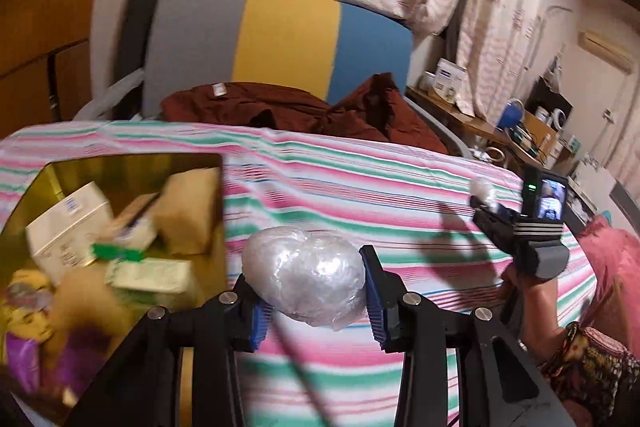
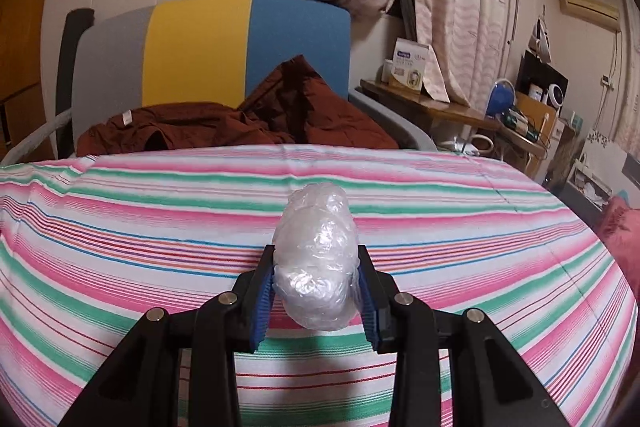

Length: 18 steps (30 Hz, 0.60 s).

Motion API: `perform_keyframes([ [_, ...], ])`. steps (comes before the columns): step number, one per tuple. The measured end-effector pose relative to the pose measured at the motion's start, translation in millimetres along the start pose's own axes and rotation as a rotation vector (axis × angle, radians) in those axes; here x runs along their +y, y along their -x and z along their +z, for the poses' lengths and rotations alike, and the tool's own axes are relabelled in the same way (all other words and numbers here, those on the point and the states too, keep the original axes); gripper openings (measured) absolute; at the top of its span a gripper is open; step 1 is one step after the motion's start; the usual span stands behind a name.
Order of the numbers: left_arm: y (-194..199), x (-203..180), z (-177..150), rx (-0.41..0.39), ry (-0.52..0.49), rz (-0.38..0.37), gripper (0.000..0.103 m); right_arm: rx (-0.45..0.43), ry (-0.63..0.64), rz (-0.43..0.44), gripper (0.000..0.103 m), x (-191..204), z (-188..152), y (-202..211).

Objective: Organize objects
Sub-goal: 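Carry the plastic bundle over the tray with the left tool while the right holds its bundle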

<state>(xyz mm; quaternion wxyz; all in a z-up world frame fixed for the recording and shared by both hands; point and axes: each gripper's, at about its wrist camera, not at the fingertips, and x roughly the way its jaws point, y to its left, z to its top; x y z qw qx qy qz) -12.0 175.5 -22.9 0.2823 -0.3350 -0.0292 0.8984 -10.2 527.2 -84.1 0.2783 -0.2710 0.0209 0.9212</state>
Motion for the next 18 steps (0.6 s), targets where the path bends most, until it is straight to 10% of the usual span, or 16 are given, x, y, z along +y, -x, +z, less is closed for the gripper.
perform_keyframes([
  [18,-2.8,88.2,-27.2,0.143,0.149,0.059,0.040,-0.024,0.046,0.218,0.036,53.4,6.8,67.2],
])
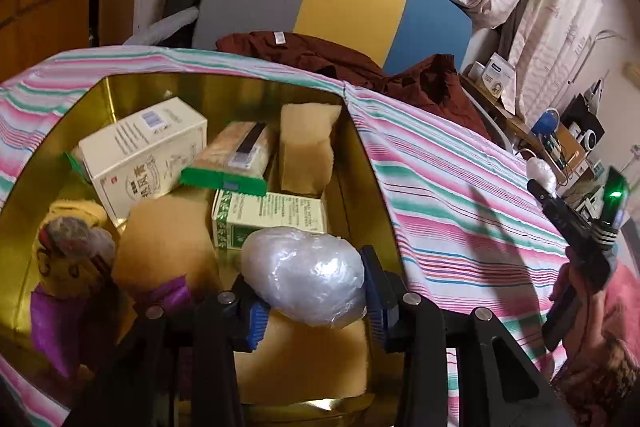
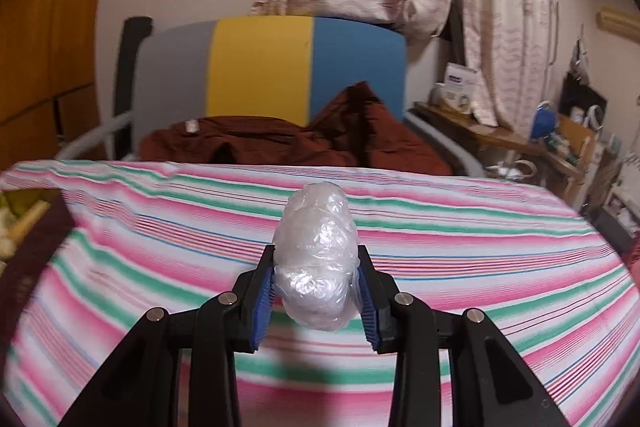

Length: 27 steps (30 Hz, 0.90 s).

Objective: Organize objects
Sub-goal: 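Carry the plastic bundle over the tray with the left tool while the right holds its bundle, then release the plastic bundle into the tray with the left tool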

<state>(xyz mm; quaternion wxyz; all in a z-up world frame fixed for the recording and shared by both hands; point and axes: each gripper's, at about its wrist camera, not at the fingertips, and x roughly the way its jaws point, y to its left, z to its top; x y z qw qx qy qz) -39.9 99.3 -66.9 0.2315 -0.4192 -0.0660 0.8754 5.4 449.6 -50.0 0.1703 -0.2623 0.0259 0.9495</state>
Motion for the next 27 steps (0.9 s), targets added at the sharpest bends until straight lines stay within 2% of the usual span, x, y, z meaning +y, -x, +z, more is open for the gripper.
perform_keyframes([
  [6,-1.5,3.0,-1.4,0.008,-0.005,-0.015,0.041,-0.027,-0.042,0.149,0.036,40.6,4.4,34.7],
  [13,1.6,8.9,-2.8,0.002,-0.003,-0.012,0.043,-0.031,-0.047,0.265,0.036,77.2,5.0,62.5],
  [19,3.6,11.7,-5.1,0.004,-0.014,-0.002,0.043,-0.022,-0.061,0.324,0.036,94.0,2.1,74.8],
  [20,5.6,12.2,-4.4,0.002,-0.003,-0.014,0.044,-0.019,-0.065,0.330,0.036,95.7,1.5,76.0],
  [23,14.4,5.9,0.2,-0.035,-0.011,-0.040,0.057,-0.016,-0.071,0.339,0.036,99.2,-0.8,79.1],
  [25,14.3,1.9,3.1,-0.040,-0.031,-0.030,0.058,-0.005,-0.077,0.345,0.036,102.0,-1.7,79.7],
  [27,8.7,4.4,5.0,-0.011,-0.018,-0.031,0.058,0.004,-0.081,0.351,0.036,104.6,-1.7,80.2],
])
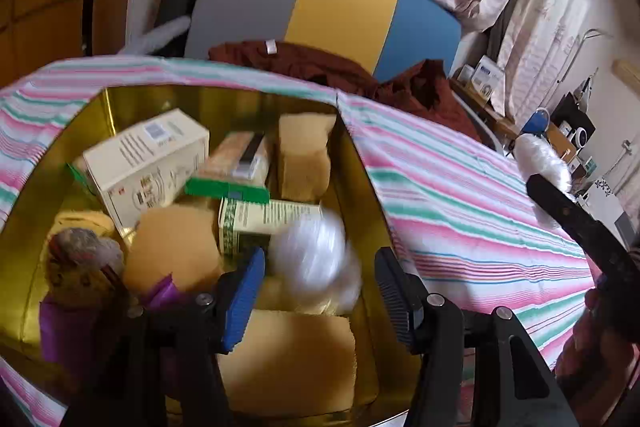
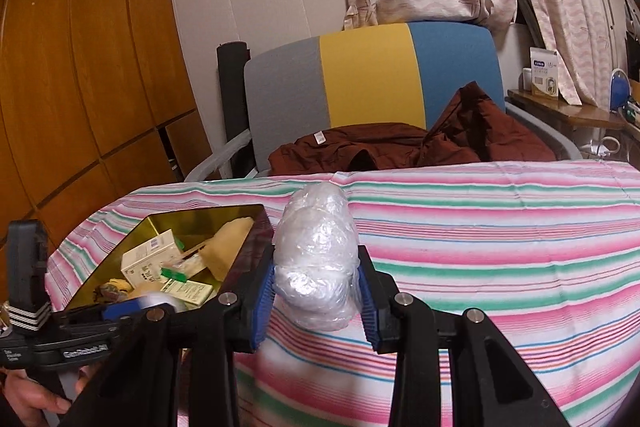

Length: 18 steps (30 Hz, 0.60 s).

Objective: Organize objects
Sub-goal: 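Release the plastic bundle into the tray with the left tool, then carry the plastic bundle over the tray with the right tool and release it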

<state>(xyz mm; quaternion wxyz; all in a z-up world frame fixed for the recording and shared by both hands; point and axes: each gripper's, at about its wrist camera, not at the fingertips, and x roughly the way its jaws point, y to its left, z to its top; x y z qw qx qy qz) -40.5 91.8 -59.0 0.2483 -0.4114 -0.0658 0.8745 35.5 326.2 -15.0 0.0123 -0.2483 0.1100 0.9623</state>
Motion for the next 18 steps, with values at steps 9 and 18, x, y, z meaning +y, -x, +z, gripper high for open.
perform_keyframes([
  [9,27.4,12.9,-14.0,-0.053,-0.012,0.053,0.078,0.047,0.022,0.049,0.036,21.4,-7.6,-3.7],
  [18,76.7,35.2,-24.8,-0.189,-0.043,0.145,0.098,0.107,0.082,0.150,0.036,64.4,-11.4,-11.9],
])
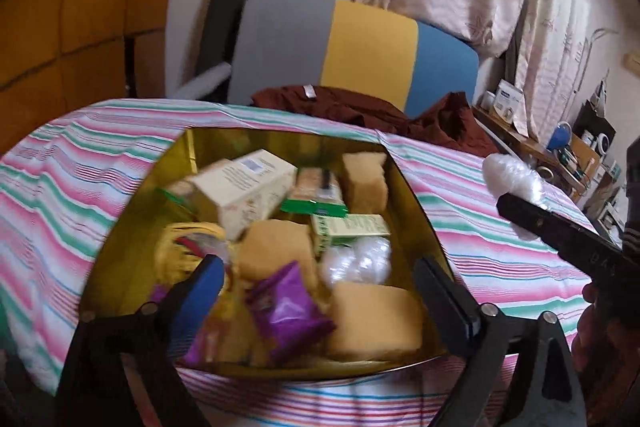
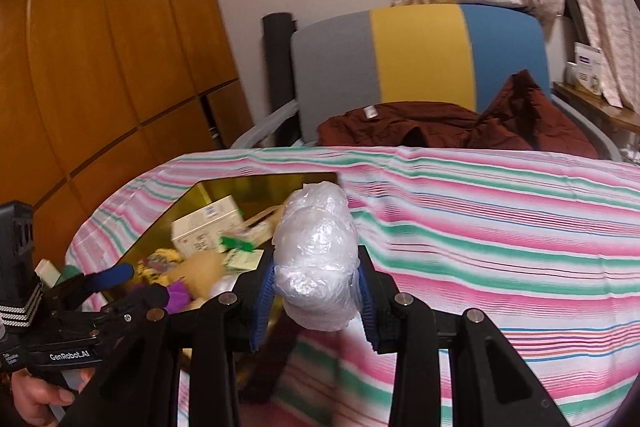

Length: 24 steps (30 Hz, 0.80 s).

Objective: Organize objects
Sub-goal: 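Carry the plastic bundle over the tray with the right tool and release it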

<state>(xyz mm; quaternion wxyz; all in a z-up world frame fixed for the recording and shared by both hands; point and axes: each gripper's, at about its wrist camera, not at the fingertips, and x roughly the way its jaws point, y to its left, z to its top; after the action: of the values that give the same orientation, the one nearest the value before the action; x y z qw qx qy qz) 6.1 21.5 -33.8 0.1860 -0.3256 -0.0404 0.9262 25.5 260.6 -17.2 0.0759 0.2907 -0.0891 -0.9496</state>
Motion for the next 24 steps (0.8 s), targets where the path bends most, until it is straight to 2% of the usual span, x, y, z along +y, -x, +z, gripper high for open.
perform_keyframes([
  [7,8.6,28.3,-4.8,0.000,0.082,0.051,0.101,0.088,0.032,0.080,0.036,39.1,6.2,-25.0],
  [15,11.9,49.6,-8.2,0.021,0.162,0.107,0.101,0.268,0.082,0.142,0.036,84.2,24.1,-84.2],
  [19,21.2,59.5,-8.2,-0.003,0.179,0.141,0.101,0.317,0.075,0.144,0.036,97.5,29.6,-106.9],
  [24,26.0,78.1,-7.6,-0.008,0.239,0.163,0.101,0.311,0.120,0.088,0.036,113.6,36.1,-125.7],
])
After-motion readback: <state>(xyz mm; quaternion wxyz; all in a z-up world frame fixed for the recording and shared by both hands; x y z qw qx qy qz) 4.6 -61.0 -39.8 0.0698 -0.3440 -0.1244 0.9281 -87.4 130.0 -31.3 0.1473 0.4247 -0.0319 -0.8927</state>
